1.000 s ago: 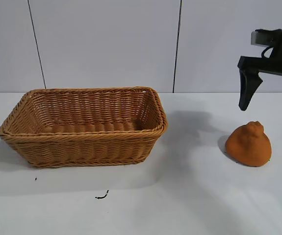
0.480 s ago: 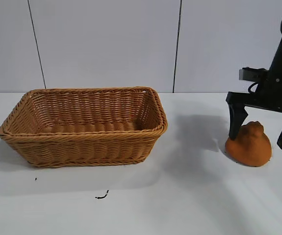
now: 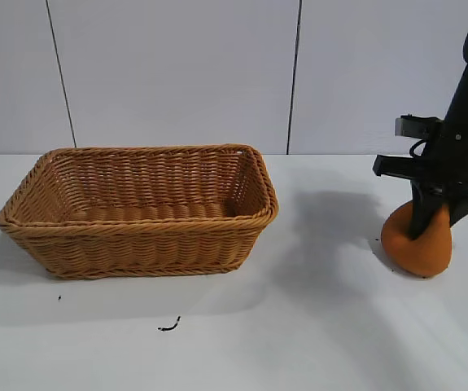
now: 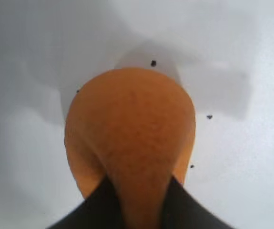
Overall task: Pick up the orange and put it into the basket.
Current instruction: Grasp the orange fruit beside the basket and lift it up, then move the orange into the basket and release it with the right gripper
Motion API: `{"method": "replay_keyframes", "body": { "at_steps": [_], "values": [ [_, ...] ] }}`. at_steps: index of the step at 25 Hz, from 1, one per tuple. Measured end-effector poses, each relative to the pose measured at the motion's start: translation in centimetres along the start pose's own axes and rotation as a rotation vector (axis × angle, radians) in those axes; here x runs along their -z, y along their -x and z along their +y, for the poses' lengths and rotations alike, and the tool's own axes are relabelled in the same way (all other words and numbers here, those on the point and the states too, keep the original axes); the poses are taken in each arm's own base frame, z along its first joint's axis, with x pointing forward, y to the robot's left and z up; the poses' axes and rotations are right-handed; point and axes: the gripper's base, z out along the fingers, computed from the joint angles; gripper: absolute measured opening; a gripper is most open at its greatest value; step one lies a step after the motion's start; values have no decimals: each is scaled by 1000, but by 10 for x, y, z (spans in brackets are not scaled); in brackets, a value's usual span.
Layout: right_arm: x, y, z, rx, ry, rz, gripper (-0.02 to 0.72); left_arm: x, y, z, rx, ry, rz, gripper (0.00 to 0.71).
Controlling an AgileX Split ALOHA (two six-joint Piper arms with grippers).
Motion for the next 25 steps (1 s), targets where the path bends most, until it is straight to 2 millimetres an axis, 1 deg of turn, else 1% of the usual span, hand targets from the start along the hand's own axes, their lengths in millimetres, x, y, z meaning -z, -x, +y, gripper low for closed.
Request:
{"method": "replay_keyframes", "body": {
  "at_steps": [3, 6, 7, 8, 9, 10, 12, 14, 18, 20, 25],
  "values": [
    [32, 17, 7, 12, 4, -103, 44, 0, 0, 0, 0, 0, 0, 666],
    [64, 25, 22, 42, -8, -212, 44, 0, 0, 0, 0, 0, 0, 666],
    [64, 25, 22, 42, -8, -212, 44, 0, 0, 0, 0, 0, 0, 666],
    [78, 27, 32, 62, -14, -256, 44, 0, 0, 0, 0, 0, 0, 666],
    [88, 27, 46, 92, -20, -290, 44, 0, 0, 0, 0, 0, 0, 666],
    [93, 27, 54, 106, -20, -307, 44, 0, 0, 0, 0, 0, 0, 666],
    [97, 26, 74, 141, -17, -326, 44, 0, 0, 0, 0, 0, 0, 666],
    [96, 22, 93, 172, -11, -327, 44, 0, 0, 0, 0, 0, 0, 666],
    [91, 9, 134, 255, 4, -316, 44, 0, 0, 0, 0, 0, 0, 666],
    [86, 0, 160, 303, 14, -306, 44, 0, 0, 0, 0, 0, 0, 666],
    [78, -24, 213, 401, 46, -313, 44, 0, 0, 0, 0, 0, 0, 666]
  ]
}}
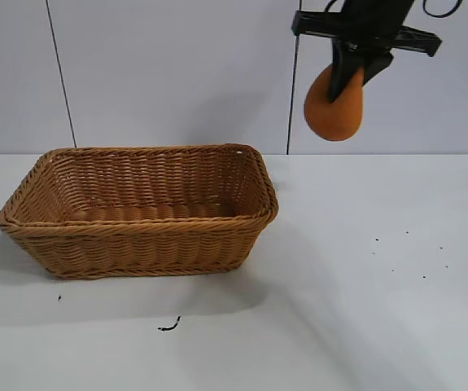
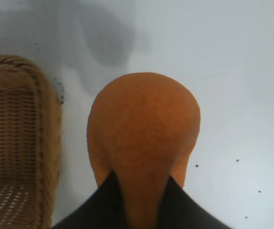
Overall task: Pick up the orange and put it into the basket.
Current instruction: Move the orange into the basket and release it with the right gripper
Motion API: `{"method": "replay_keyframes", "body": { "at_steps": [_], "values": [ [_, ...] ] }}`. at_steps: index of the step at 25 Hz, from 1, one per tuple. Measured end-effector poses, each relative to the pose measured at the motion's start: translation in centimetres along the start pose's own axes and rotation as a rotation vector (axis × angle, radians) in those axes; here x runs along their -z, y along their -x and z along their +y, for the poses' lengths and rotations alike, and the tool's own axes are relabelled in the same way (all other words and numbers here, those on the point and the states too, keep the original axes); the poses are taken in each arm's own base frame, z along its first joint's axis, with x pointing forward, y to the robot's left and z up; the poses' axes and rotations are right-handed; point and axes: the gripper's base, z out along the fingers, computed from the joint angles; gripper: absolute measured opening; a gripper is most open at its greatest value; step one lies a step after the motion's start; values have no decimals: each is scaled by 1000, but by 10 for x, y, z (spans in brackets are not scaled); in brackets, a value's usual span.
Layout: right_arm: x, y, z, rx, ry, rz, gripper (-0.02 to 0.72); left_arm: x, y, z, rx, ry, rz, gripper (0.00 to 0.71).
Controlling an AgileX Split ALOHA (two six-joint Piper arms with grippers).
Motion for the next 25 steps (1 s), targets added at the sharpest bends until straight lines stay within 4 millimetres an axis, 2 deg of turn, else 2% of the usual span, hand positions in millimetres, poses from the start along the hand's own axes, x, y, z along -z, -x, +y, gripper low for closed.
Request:
{"method": "replay_keyframes", "body": {
  "at_steps": [5, 9, 16, 19, 21, 22, 25],
  "values": [
    [-6, -3, 46, 48, 45, -51, 44, 0, 0, 0, 0, 0, 0, 666],
    [-27, -5, 64, 72, 59, -51, 44, 0, 0, 0, 0, 0, 0, 666],
    [-93, -13, 69, 76, 47, 18, 44, 0, 0, 0, 0, 0, 0, 666],
    [-106, -16, 67, 75, 40, 46, 52, 0, 0, 0, 0, 0, 0, 666],
    [-107, -16, 67, 75, 40, 46, 117, 0, 0, 0, 0, 0, 0, 666],
    [-106, -16, 68, 75, 40, 44, 183, 0, 0, 0, 0, 0, 0, 666],
    [-100, -15, 68, 80, 36, 41, 454, 0, 0, 0, 0, 0, 0, 666]
  ]
}}
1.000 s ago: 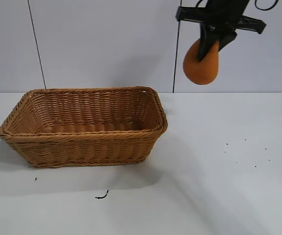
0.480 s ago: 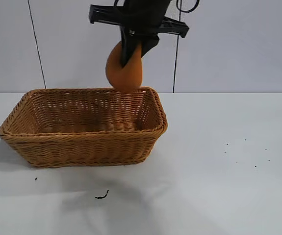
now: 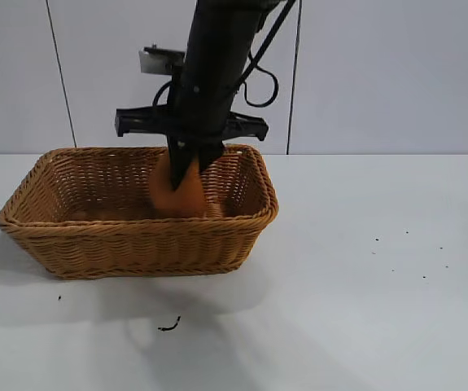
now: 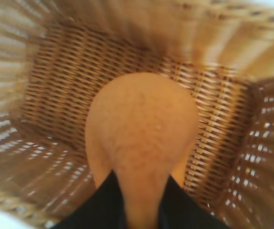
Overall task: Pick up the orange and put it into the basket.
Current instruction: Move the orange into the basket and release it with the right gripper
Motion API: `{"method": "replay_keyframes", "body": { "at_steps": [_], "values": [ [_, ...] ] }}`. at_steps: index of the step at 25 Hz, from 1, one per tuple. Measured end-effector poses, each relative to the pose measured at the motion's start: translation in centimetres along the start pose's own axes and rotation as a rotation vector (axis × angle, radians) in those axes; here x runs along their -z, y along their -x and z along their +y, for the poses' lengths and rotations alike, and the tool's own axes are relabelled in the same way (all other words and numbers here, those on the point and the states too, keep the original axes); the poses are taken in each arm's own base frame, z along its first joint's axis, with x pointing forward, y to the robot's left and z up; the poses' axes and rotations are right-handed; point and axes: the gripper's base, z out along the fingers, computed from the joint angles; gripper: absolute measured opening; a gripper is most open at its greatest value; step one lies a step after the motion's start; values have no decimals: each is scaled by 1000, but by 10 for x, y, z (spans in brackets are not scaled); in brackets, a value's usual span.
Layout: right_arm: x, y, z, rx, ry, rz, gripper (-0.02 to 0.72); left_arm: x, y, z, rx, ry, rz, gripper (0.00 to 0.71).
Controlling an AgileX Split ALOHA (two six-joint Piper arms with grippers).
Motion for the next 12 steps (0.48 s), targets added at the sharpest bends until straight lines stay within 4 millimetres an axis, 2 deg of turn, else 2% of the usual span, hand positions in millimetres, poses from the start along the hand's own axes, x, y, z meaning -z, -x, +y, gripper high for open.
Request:
{"method": "replay_keyframes", "body": {
  "at_steps": [1, 4, 8, 12],
  "values": [
    [4, 0, 0, 4, -5, 2, 535, 0, 0, 0, 0, 0, 0, 666],
    [23, 1, 0, 19, -25, -2, 627, 0, 0, 0, 0, 0, 0, 666],
    [55, 0, -5, 40, -98, -10, 649, 0, 0, 0, 0, 0, 0, 666],
    [83, 1, -23, 26, -181, -31, 651, 0, 0, 0, 0, 0, 0, 666]
  ]
}}
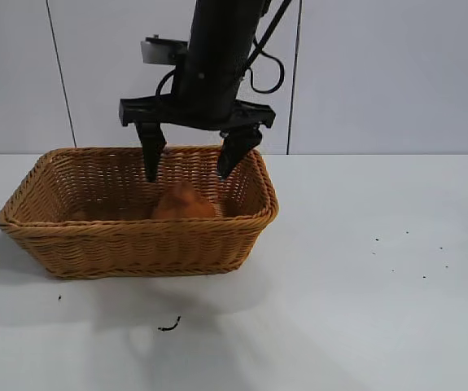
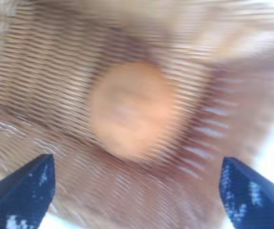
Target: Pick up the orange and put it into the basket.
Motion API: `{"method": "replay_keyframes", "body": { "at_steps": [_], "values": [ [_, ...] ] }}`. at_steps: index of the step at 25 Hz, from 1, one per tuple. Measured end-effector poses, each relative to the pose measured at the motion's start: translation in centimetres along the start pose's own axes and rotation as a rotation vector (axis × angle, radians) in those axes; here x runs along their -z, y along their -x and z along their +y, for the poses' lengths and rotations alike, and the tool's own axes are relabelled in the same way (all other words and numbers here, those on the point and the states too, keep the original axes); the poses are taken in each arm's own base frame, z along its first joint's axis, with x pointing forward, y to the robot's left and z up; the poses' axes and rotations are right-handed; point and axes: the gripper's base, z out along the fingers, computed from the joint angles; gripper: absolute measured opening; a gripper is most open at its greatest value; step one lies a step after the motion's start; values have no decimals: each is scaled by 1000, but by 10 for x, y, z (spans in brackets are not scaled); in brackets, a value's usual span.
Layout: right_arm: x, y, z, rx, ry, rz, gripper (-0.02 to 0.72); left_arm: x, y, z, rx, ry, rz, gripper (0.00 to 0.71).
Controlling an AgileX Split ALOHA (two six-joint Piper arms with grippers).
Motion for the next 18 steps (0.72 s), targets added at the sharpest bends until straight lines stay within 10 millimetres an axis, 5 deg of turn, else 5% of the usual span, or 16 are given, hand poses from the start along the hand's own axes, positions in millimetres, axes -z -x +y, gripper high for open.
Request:
{"method": "replay_keyframes", "body": {
  "at_steps": [5, 18],
  "values": [
    [2, 2, -45, -87, -43, 20, 651, 0, 0, 0, 0, 0, 0, 666],
    [2, -21, -223, -412, -164, 42, 640, 0, 0, 0, 0, 0, 0, 666]
  ]
}}
